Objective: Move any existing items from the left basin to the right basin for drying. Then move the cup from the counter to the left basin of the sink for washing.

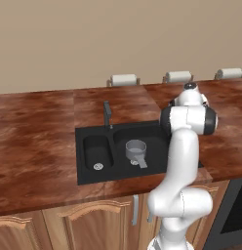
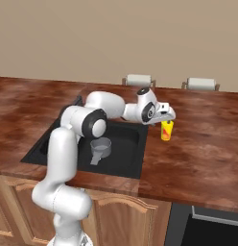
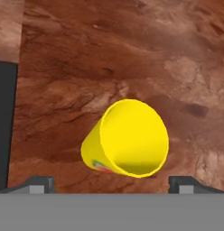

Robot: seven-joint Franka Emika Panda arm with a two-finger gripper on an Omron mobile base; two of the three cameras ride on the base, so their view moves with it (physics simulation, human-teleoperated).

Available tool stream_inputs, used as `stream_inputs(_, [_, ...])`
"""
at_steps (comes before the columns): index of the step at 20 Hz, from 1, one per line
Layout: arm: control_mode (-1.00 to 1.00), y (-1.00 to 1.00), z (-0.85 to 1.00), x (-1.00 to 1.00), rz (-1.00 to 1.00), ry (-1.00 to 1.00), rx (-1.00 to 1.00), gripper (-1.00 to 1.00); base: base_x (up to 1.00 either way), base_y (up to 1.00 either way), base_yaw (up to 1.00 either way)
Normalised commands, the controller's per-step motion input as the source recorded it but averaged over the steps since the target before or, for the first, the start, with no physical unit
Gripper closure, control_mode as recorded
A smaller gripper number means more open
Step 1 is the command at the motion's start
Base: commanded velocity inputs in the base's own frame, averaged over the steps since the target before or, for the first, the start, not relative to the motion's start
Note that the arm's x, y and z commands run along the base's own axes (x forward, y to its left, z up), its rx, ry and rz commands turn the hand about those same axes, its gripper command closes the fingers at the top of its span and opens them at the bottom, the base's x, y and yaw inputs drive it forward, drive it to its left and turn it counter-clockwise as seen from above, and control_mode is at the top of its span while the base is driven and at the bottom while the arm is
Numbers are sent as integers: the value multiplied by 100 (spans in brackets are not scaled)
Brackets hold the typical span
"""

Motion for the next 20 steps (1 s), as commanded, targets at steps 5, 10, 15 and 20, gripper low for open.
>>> stream_inputs(5, [-100, -10, -9, 28, 0, 0, 0, -100, 0, 0, 0])
stream_inputs(10, [-100, -8, -14, 18, 0, 0, 0, -100, 0, 0, 0])
stream_inputs(15, [-100, -6, -18, 15, 0, 0, 0, -100, 0, 0, 0])
stream_inputs(20, [-100, 0, -18, 1, 0, 0, 0, -100, 0, 0, 0])
